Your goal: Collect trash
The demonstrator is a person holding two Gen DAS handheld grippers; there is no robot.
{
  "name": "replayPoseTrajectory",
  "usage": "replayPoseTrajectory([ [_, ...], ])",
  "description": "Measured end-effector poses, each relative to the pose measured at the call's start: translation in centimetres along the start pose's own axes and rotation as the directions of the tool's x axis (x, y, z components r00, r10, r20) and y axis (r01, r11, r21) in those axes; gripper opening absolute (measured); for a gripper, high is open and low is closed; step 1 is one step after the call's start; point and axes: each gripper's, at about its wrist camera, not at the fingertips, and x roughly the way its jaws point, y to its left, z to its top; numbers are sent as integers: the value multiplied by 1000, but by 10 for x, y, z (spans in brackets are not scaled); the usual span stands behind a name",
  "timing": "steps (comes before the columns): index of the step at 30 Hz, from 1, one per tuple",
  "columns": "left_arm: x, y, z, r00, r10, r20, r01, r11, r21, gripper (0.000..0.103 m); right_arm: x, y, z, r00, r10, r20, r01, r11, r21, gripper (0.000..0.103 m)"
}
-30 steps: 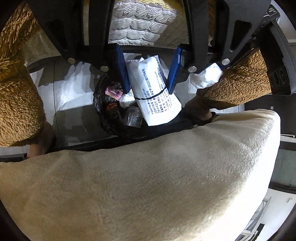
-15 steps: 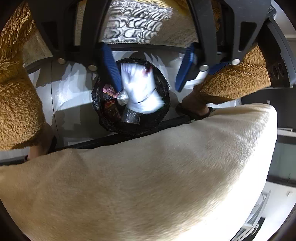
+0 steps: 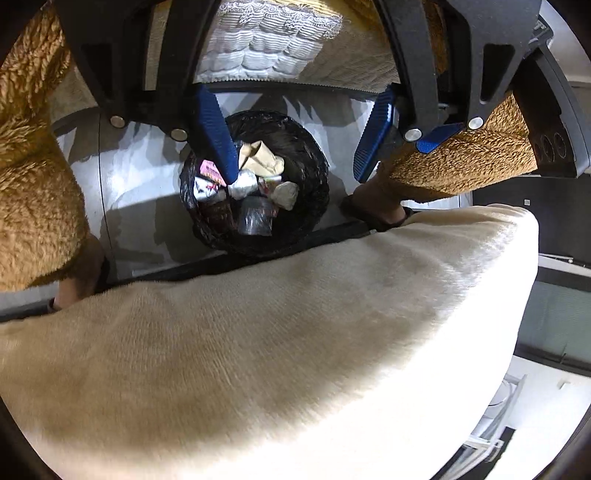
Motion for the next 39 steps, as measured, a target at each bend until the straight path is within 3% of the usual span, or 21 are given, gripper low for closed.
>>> replayPoseTrajectory([
  [7,-28,-5,-1,994,-65,85,62,997,37,70,-41,14,-5,985,1,173,17,994,-103,65],
  [10,-43,-13,-1,988,-70,141,57,994,92,70,-61,24,-6,966,-8,259,53,984,-167,65],
  [16,-72,-29,3,971,-77,227,31,979,201,70,-93,36,-3,936,34,350,62,964,-260,65],
  [23,-118,-35,18,926,-88,368,-16,963,271,70,-133,52,-2,875,38,482,160,918,-363,65],
  [30,-160,-32,35,870,-95,484,-70,948,312,70,-158,58,7,831,51,554,222,883,-414,65],
  [37,-172,-31,40,849,-108,517,-92,933,347,70,-171,57,14,778,59,626,278,861,-427,72],
  [39,-170,-28,38,844,-126,521,-76,934,348,77,-173,51,15,761,75,644,272,865,-422,82],
])
